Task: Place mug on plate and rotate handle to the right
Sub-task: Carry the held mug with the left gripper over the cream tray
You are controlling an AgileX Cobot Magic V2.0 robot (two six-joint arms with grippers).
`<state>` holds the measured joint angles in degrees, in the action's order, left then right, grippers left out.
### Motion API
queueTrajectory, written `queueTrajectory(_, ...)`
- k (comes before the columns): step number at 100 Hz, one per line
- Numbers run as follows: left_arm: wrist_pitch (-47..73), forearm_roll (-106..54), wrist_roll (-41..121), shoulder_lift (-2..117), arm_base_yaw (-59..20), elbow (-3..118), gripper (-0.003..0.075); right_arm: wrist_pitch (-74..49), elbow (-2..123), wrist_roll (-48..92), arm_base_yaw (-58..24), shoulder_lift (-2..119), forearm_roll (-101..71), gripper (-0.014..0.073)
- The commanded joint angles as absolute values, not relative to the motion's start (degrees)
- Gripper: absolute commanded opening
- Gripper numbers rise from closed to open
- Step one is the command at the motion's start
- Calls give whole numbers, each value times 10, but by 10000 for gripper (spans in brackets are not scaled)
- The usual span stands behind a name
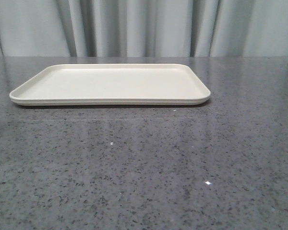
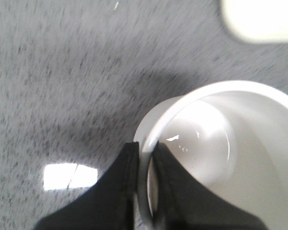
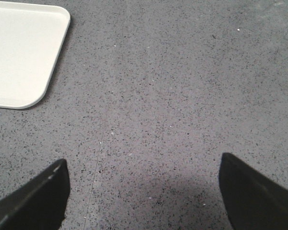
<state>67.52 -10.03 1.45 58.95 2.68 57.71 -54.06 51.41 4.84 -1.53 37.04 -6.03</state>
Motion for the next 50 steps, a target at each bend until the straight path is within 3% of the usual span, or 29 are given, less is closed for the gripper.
queueTrajectory(1, 660, -147, 24, 585, 27, 634, -20, -499, 532, 50, -16, 375, -62, 625)
queueTrajectory(23, 645, -181, 26, 629, -3, 728, -20, -499, 532, 50, -16, 375, -62, 625)
queueTrajectory(50, 594, -186, 26, 762, -142, 821, -20, -499, 532, 50, -16, 375, -62, 625)
